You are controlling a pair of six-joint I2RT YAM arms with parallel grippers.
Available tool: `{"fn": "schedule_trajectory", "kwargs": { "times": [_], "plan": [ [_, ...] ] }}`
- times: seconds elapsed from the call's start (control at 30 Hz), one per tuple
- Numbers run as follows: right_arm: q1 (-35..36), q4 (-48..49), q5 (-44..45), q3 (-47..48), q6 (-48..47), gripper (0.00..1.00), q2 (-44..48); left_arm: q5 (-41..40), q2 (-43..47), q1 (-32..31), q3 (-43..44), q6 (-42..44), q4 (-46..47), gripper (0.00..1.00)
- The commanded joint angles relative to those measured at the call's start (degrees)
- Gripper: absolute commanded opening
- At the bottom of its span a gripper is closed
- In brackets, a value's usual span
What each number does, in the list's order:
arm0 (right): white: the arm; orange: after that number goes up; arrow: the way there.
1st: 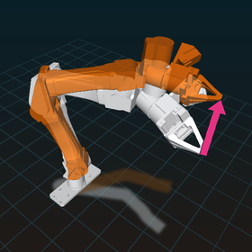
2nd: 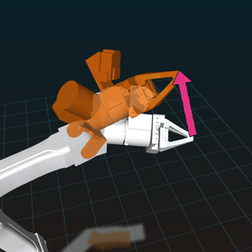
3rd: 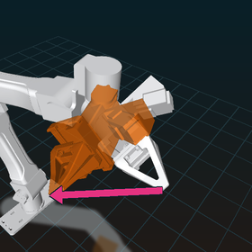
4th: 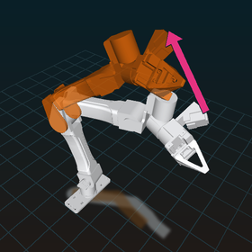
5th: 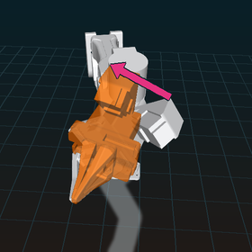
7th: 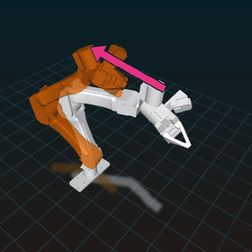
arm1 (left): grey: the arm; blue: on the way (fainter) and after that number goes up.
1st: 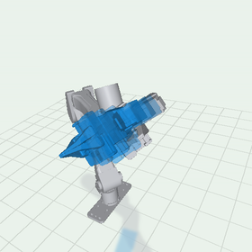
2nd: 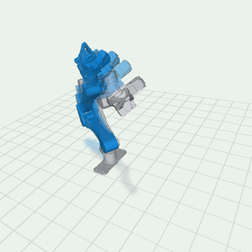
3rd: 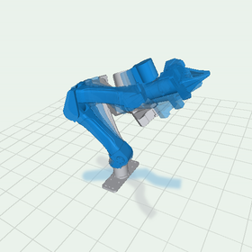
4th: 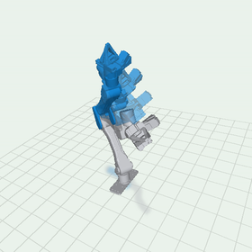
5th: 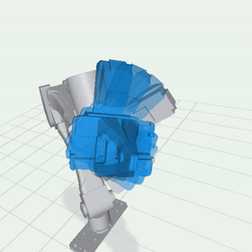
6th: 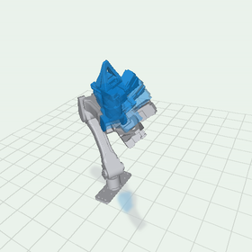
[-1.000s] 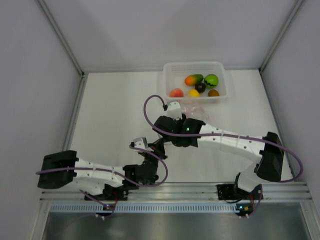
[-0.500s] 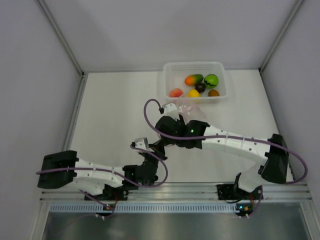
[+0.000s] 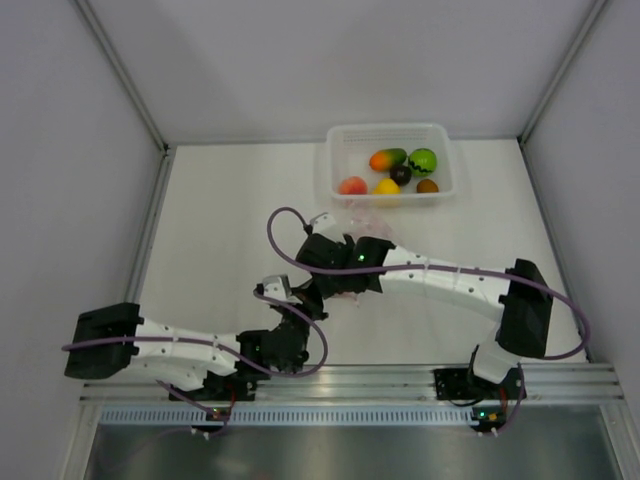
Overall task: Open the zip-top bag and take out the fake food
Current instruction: Pick up the fake fruit from the zipper food storage bag.
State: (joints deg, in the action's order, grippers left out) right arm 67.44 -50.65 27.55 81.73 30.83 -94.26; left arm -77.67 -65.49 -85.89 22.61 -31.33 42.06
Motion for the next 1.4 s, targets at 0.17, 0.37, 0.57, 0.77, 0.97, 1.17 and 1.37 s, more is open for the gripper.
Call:
{"fn": "schedule_trajectory", "kwargs": {
  "times": [0.17,0.37,0.57,0.77,0.97,1.17,1.37],
  "plan": [
    [6.6,-2.6,-8.7,4.0,-5.6,0.00,1.0,-2.8,3.7,0.5,-0.5,3.6,3.7,0.00],
    [9.5,-4.3,-6.1,5.9,-6.0,0.00,3.1,-2.7,5.4,0.5,0.1,5.8,3.1,0.00],
    [9.8,-2.7,-7.9,5.6,-7.7,0.00,7.2,-1.9,5.1,1.2,5.4,-8.9,-18.8,0.00],
    [9.0,-2.3,-3.4,5.2,-5.8,0.00,9.9,2.2,4.2,4.7,6.0,-14.9,-24.0,0.00],
    [7.9,-4.3,1.5,6.5,-3.7,0.00,10.2,3.0,3.2,4.8,6.7,-15.2,-24.0,0.00],
    [7.0,-3.6,6.7,6.2,-2.8,0.00,9.7,4.1,3.8,4.7,6.6,-16.3,-24.0,0.00],
    [4.9,-2.6,9.2,8.3,-3.4,0.00,10.4,3.8,4.1,4.7,6.4,-15.9,-24.0,0.00]
  ]
}}
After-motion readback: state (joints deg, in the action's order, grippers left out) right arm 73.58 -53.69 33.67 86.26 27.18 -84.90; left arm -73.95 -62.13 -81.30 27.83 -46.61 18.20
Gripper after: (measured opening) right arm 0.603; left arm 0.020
